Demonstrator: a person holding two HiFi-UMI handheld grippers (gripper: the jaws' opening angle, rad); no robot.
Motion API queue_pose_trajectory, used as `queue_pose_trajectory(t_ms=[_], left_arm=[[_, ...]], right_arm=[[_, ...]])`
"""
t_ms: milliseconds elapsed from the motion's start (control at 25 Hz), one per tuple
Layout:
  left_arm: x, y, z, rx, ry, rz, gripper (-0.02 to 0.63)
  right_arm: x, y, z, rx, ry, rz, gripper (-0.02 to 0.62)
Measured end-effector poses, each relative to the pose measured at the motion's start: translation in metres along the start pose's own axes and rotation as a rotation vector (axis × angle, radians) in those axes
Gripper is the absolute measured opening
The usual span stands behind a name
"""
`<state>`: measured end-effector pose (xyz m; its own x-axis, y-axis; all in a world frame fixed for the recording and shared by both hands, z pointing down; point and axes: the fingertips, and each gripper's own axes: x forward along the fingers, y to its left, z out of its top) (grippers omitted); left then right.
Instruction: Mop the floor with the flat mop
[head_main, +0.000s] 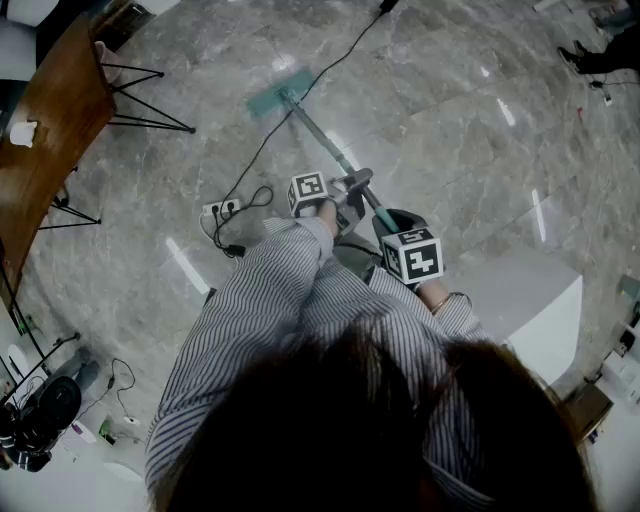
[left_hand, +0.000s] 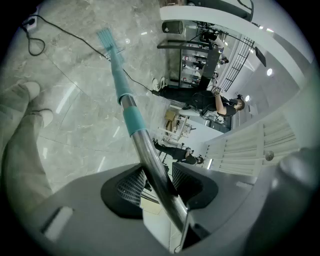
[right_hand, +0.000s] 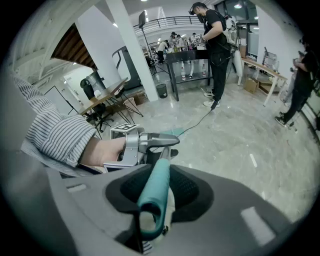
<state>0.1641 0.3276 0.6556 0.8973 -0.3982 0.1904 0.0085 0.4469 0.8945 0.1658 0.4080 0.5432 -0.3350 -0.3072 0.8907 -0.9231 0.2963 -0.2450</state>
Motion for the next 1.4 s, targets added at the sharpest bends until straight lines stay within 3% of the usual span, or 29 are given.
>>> queue_pose_trajectory(t_ms=[520,800,1120,1400], left_arm=[[0.017,-0.003,-0.002,0.009,-0.007,-0.003,0.164],[0.035,-0.017,0.012,0.027,-0.030,-0.017,0.169],[0.043,-0.039,0.065,0.028,-0.046,-0.038,0.170],[0.053,-0.057,0.139,0.021,-0.018,-0.020,0.169]], right_arm=[[-0.003,-0.019,0.003,-0.012,0.012,0.003,0.114],[-0.003,-0.036,0.026,-0.055,-0.002,0.000,0.114],[0.021,-0.038,0.077,-0.120,0.012,0.012,0.114],[0.068,-0.045,0.138,-0.068,0.061,0.000,0.112]])
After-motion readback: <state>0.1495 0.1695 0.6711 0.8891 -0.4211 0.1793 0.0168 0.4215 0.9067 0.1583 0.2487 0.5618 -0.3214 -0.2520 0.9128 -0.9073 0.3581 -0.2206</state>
